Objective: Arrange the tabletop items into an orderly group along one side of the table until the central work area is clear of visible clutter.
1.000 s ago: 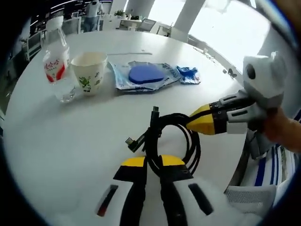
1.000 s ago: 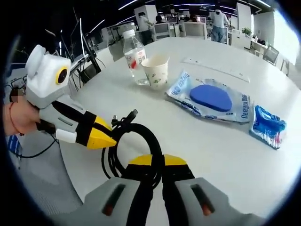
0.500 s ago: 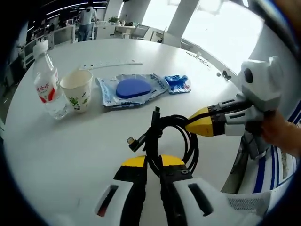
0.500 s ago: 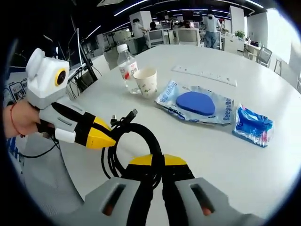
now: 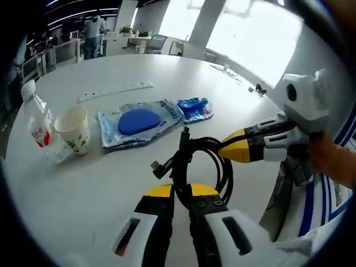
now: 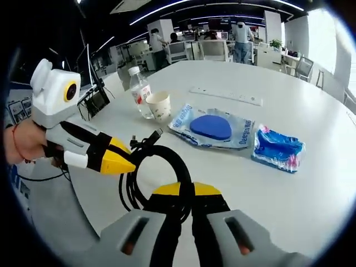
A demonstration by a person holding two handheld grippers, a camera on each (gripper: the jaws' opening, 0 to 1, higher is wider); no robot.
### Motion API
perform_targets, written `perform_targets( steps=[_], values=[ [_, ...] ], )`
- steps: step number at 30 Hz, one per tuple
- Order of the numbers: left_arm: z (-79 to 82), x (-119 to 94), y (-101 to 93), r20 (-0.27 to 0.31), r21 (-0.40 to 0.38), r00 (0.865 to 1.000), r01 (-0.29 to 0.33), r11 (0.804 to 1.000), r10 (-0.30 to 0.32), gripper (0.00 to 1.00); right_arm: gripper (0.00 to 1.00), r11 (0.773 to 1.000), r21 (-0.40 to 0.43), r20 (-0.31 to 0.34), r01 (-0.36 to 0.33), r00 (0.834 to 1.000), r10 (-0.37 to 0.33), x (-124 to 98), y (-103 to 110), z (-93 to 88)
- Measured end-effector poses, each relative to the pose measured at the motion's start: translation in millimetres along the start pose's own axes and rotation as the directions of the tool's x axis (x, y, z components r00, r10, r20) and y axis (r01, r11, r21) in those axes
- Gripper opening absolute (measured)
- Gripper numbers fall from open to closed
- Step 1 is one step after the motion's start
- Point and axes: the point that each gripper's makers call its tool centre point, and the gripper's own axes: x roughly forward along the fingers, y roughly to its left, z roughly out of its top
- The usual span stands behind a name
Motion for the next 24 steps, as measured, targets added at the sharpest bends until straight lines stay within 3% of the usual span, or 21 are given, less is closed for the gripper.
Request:
perform_targets(
  steps=[10,24],
  values=[
    [24.4,20,-36.0,0.012,0.045,0.999,0.035,0.998,-0.036,0.06,0.02,0.999,0.019,0.026,0.042,0.999,-0.042,-28,-35,-2.1],
    [45.3,56,-57.3,0.001,0.073,0.997,0.073,0.995,-0.074,0.06,0.02,0.996,0.037,0.026,0.084,0.996,-0.085,-35,-81,-6.8]
  ],
)
